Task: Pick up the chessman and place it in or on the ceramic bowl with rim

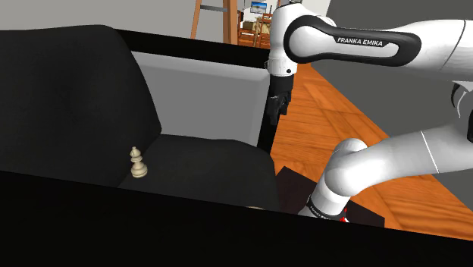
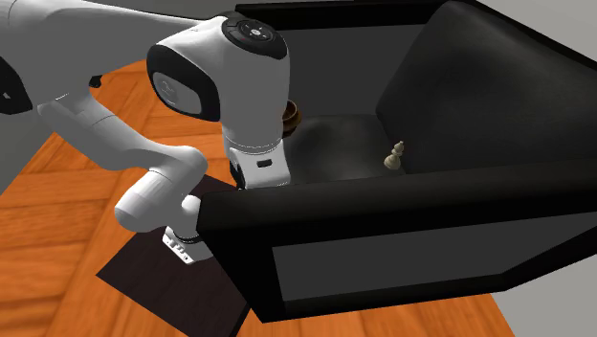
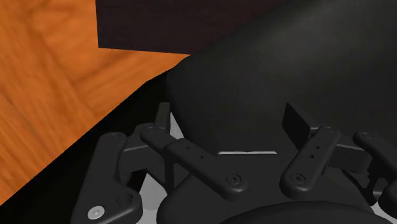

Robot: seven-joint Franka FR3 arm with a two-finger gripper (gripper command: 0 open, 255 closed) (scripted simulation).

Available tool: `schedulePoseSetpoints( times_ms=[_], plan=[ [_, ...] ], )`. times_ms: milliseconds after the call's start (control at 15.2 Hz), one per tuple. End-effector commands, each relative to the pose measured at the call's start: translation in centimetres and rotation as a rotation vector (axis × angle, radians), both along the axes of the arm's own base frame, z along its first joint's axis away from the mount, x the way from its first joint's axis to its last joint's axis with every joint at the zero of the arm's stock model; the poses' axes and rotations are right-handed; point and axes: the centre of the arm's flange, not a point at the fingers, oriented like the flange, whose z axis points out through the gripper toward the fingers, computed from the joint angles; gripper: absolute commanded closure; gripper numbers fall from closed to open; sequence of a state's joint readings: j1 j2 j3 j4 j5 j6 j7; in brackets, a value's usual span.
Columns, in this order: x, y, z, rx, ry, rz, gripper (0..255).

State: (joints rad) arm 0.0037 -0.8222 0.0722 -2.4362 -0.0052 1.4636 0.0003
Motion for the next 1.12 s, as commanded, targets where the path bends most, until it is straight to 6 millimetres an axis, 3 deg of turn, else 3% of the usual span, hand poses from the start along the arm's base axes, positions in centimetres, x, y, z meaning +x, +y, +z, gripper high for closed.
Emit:
schedulePoseSetpoints(
  times_ms=[0,1056],
  plan=[
    [0.0,0.0,0.0,0.0,0.0,0.0,0],
    [9.8,15.9,-3.3,0.104,-0.101,-0.011,0]
  ],
)
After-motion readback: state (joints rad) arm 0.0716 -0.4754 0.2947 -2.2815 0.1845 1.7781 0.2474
